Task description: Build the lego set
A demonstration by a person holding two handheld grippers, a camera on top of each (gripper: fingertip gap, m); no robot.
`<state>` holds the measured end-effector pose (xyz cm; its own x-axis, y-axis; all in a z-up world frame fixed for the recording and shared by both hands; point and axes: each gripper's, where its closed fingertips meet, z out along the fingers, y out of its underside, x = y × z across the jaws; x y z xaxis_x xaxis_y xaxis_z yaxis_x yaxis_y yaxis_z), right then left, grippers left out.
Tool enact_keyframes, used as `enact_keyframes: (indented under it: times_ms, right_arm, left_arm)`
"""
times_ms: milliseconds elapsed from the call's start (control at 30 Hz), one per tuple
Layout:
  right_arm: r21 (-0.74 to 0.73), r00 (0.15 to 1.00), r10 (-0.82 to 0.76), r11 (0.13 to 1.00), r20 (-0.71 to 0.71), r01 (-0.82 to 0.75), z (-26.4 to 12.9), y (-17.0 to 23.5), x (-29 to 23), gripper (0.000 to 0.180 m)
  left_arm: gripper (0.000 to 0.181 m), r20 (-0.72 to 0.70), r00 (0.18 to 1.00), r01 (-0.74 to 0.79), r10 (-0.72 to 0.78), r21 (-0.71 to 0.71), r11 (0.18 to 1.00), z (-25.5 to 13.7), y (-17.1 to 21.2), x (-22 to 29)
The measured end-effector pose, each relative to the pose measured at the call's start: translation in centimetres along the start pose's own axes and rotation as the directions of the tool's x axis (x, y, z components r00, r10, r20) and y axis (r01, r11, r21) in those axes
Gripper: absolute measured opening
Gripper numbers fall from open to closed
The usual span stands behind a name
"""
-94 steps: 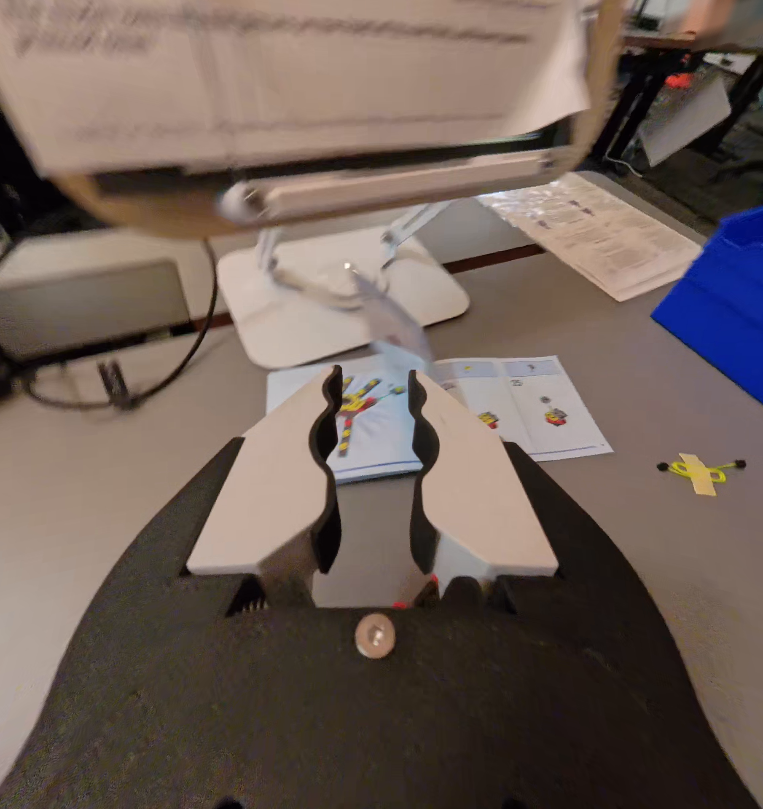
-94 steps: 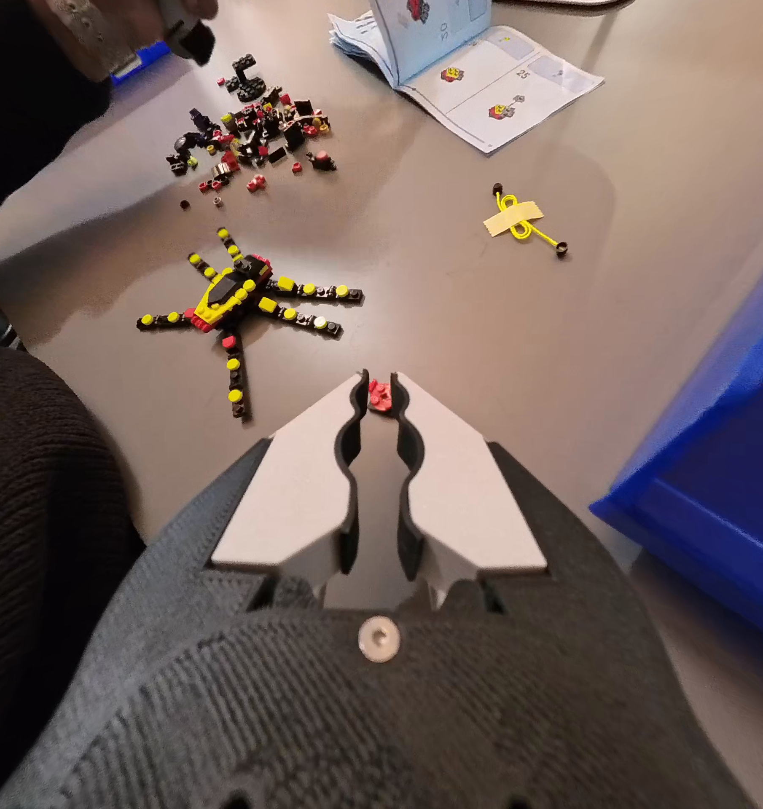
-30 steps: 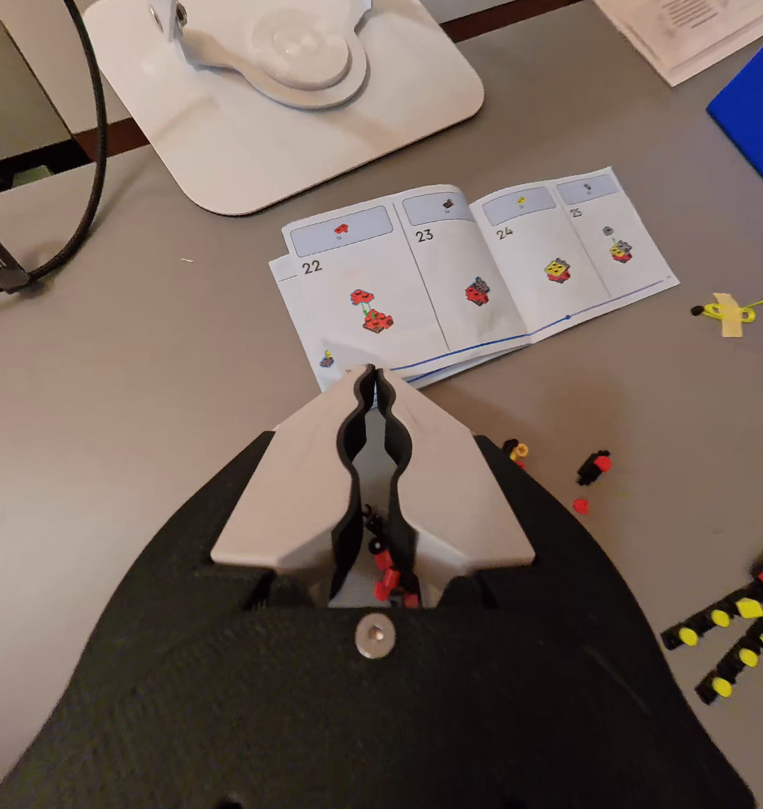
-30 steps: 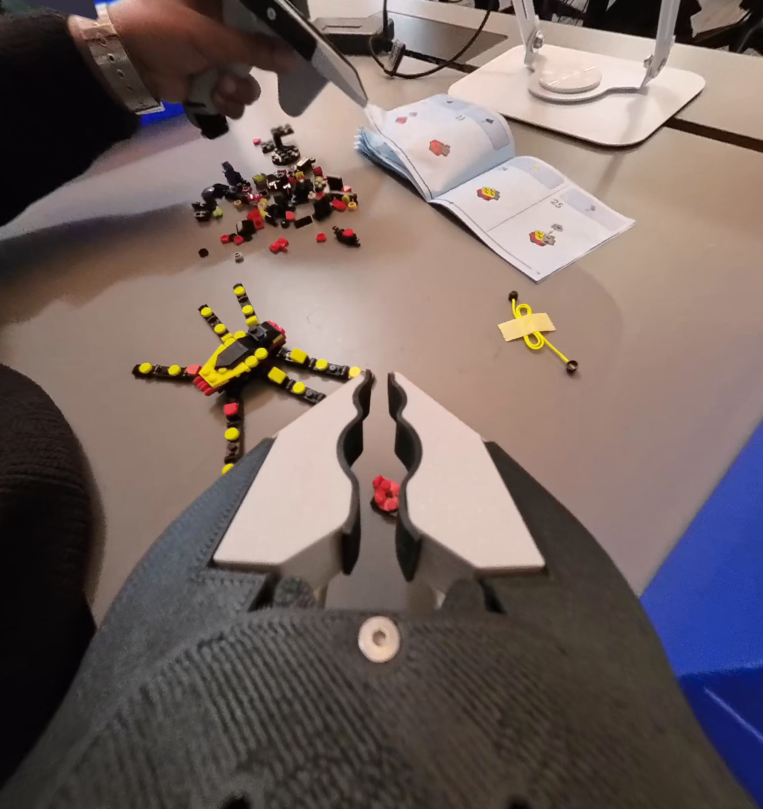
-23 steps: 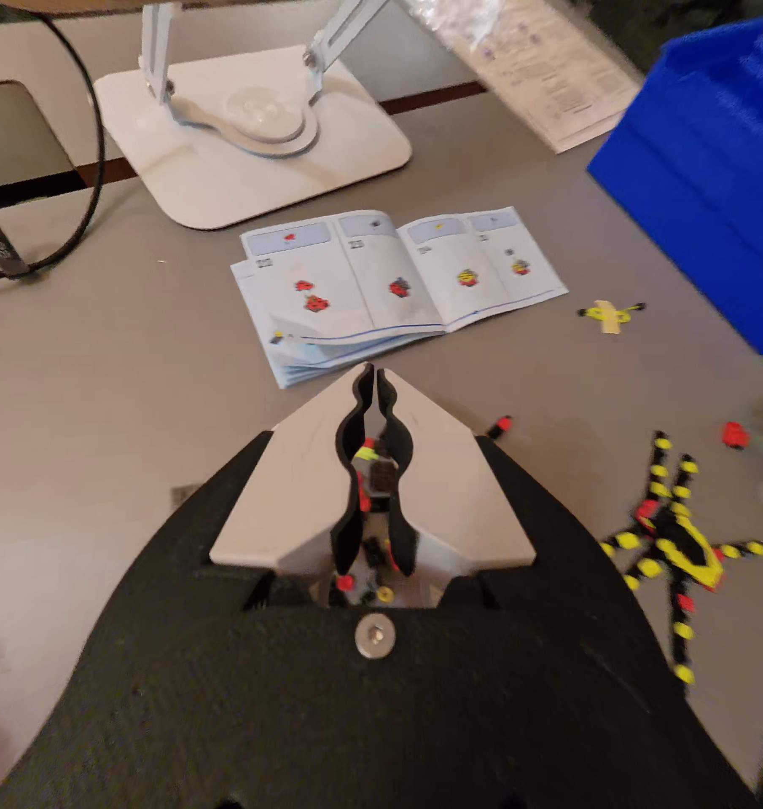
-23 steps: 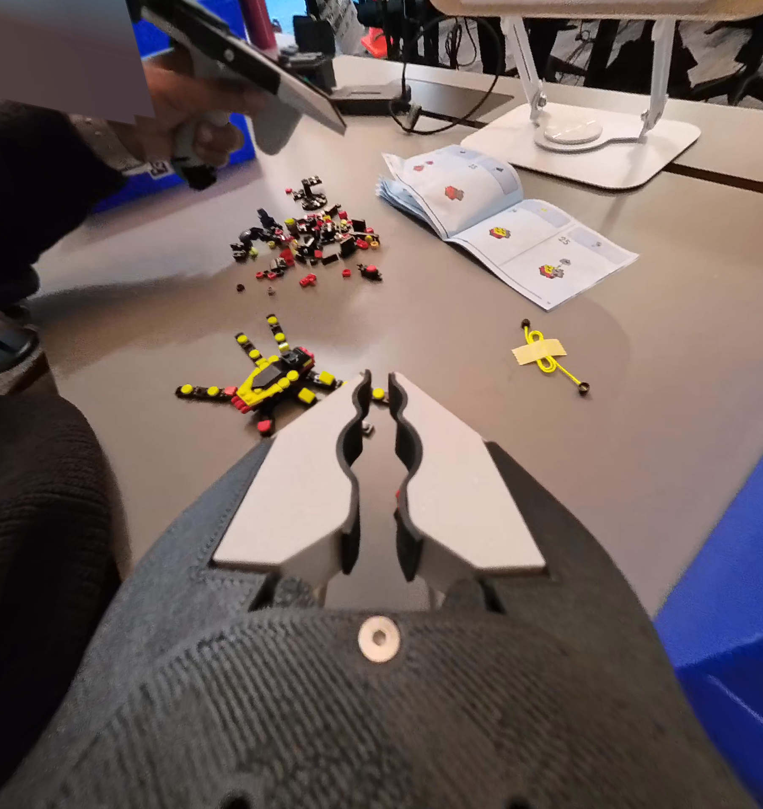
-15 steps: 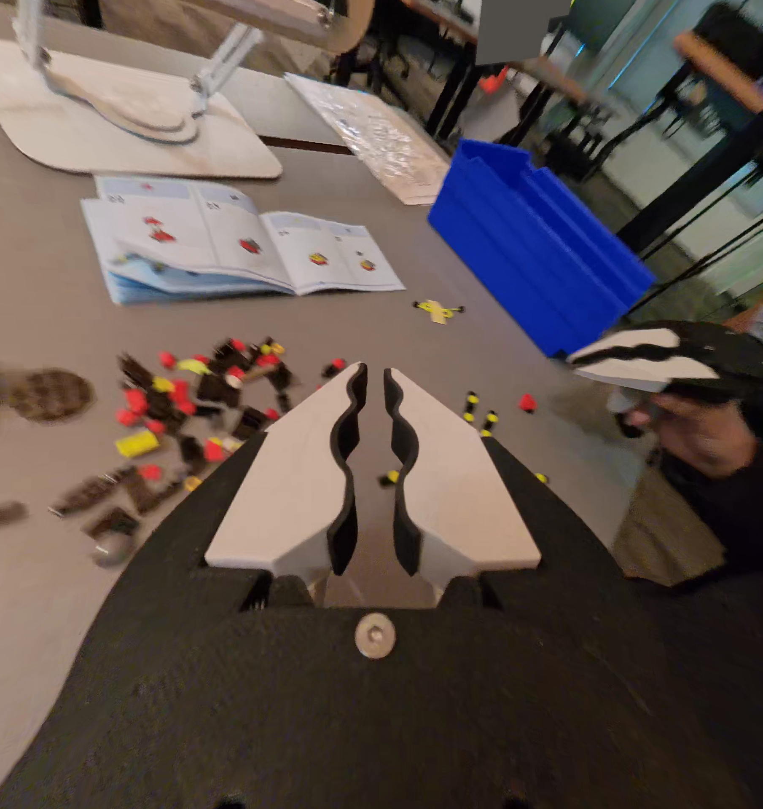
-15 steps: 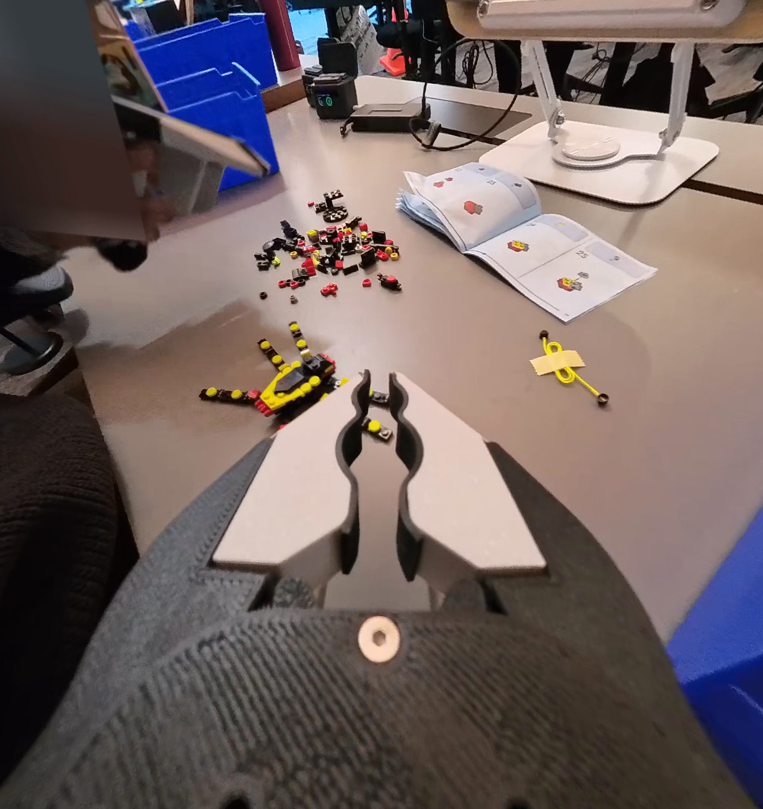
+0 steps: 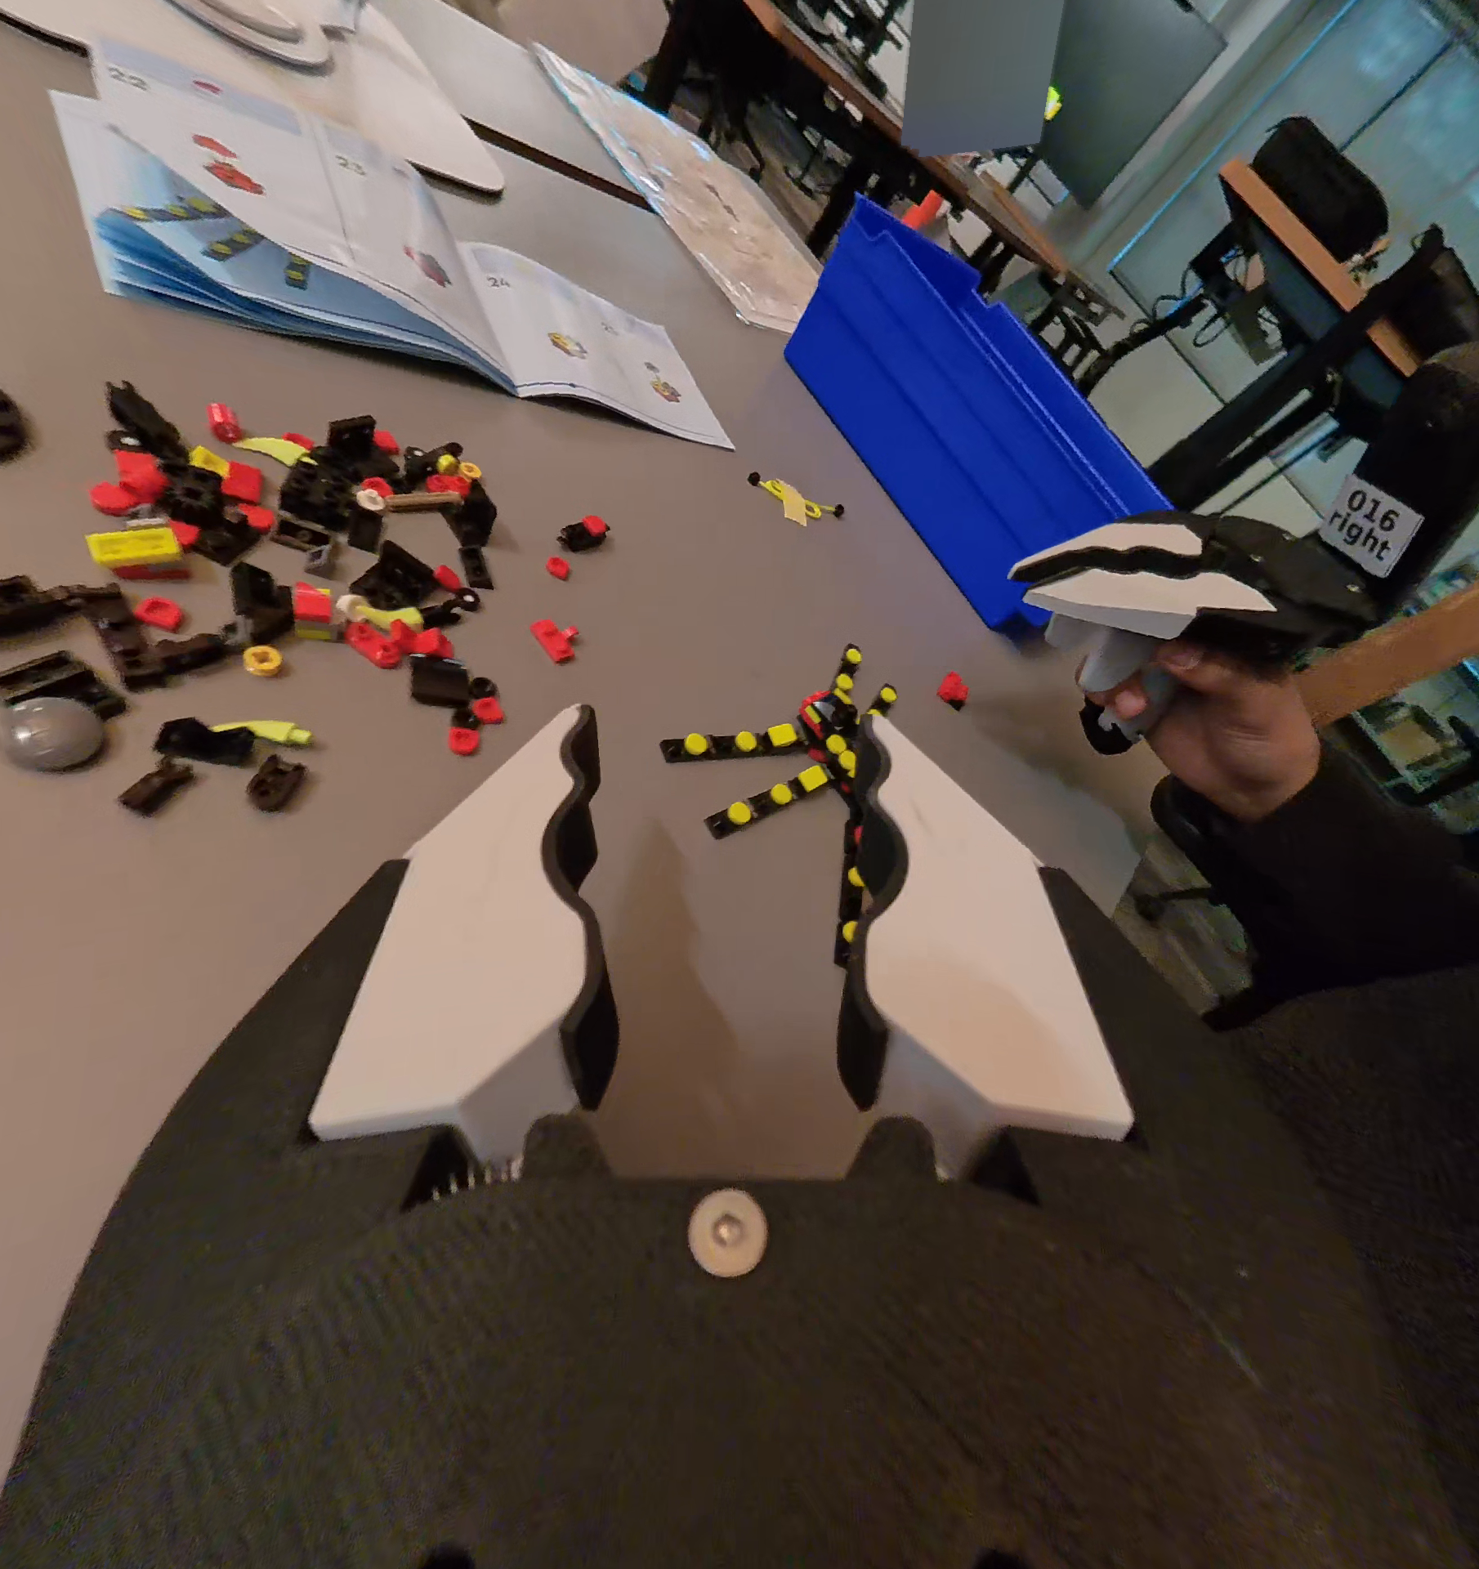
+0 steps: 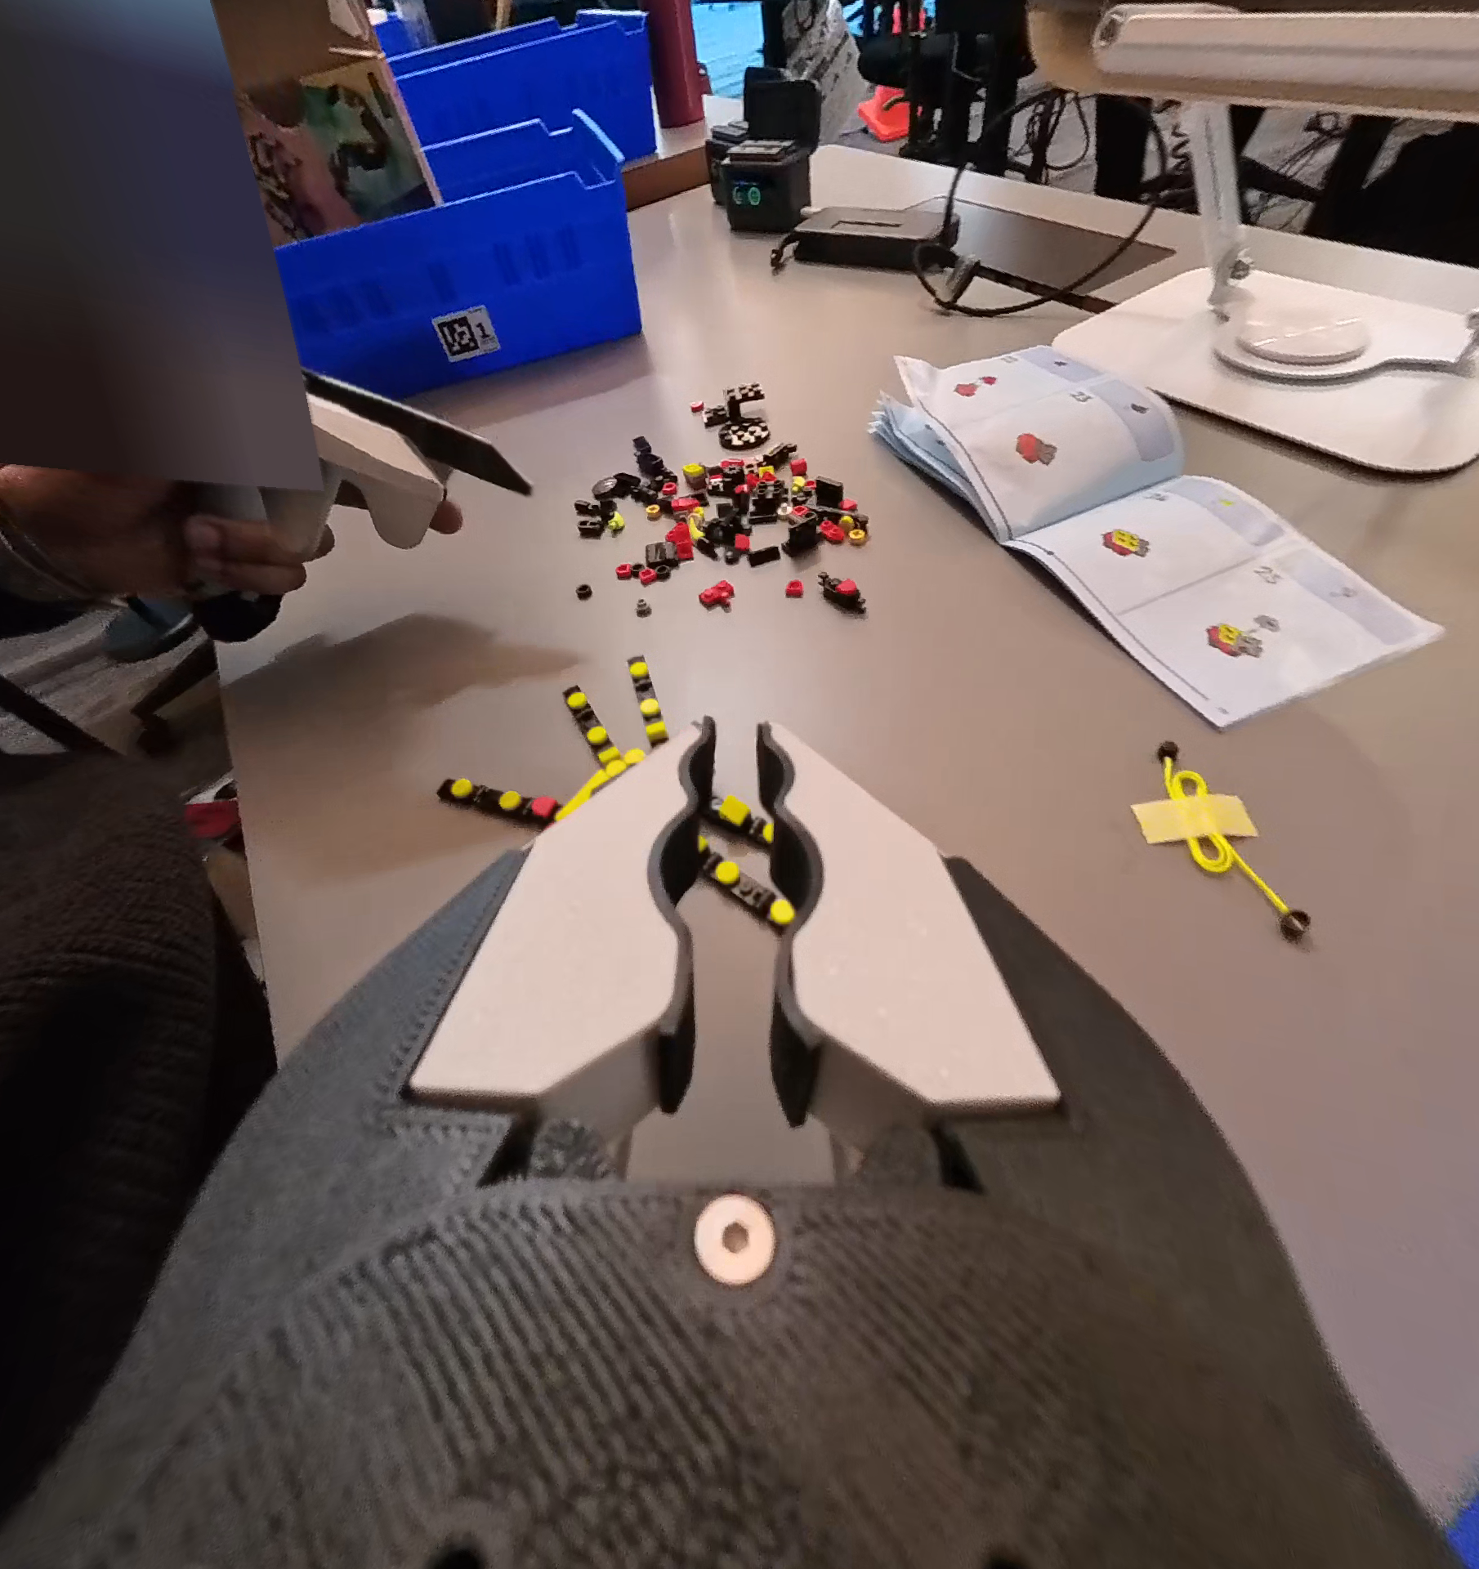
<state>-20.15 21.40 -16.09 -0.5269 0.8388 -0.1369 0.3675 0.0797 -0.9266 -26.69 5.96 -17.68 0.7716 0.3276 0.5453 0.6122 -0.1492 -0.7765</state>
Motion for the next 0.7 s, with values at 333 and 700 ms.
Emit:
enact_keyframes:
  times_ms: [333,700]
  right_arm:
    - [-0.066,0.997,-0.039,0.997,0.070,0.043,2.7,0.5,-0.4,0.010]
    - [-0.189,0.998,-0.067,0.980,-0.006,0.064,3.2,3.0,1.7,0.011]
  left_arm:
    - [0.055,0.208,0.978,-0.042,0.010,0.152,0.987,-4.7,-2.3,-4.2]
    - [0.055,0.235,0.970,0.012,-0.054,0.175,0.985,-5.0,-3.2,-6.9]
